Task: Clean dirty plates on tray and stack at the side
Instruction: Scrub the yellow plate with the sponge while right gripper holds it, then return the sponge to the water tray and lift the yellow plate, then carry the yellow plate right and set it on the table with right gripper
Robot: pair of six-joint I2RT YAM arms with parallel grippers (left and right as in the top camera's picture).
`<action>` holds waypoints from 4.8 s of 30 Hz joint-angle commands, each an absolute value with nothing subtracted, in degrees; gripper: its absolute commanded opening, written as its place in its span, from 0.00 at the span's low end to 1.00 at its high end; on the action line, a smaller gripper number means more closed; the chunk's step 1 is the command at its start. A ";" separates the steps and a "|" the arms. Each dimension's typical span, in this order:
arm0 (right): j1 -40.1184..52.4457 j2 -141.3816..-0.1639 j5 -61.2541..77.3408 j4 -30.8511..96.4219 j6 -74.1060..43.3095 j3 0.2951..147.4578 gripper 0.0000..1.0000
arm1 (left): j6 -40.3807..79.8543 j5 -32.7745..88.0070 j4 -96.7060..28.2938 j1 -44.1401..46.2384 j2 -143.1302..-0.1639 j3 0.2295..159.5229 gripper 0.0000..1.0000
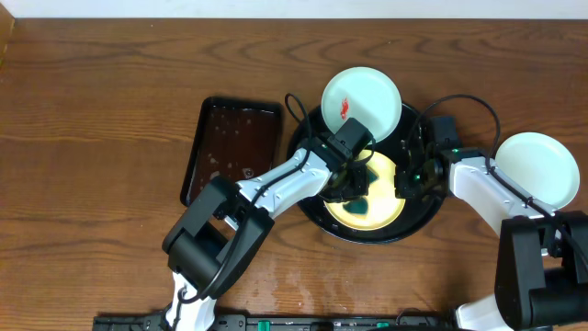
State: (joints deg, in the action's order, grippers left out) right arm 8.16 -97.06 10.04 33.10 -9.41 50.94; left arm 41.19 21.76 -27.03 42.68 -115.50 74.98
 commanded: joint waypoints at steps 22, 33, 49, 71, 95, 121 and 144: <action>7.81 -98.67 8.38 34.09 -9.39 50.22 0.01 | 39.05 -29.26 -48.60 41.21 -120.14 79.29 0.07; 7.81 -98.67 7.75 34.52 -9.80 50.22 0.01 | 39.11 -24.99 -57.47 41.21 -118.87 85.21 0.08; 7.81 -98.52 5.87 35.29 -10.61 50.24 0.01 | 38.61 -22.96 -66.61 29.85 -100.92 87.20 0.08; 27.49 -65.89 -32.60 37.71 -13.21 50.65 0.01 | 22.28 5.85 -56.25 11.42 -96.99 78.00 0.64; 58.15 -62.04 -76.77 30.92 -0.91 50.65 0.01 | 22.28 5.80 -56.86 11.42 -83.20 78.00 0.82; 57.63 -62.24 -78.08 27.07 2.66 50.63 0.01 | 22.28 5.80 -56.86 11.42 -83.20 78.00 0.82; 53.65 -63.59 -76.25 26.83 1.54 50.59 0.01 | 22.28 5.80 -56.86 11.42 -83.20 78.00 0.82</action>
State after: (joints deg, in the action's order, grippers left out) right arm 55.72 -63.37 -76.55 26.70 5.96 50.50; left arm 22.48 5.69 -56.62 11.66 -83.46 77.69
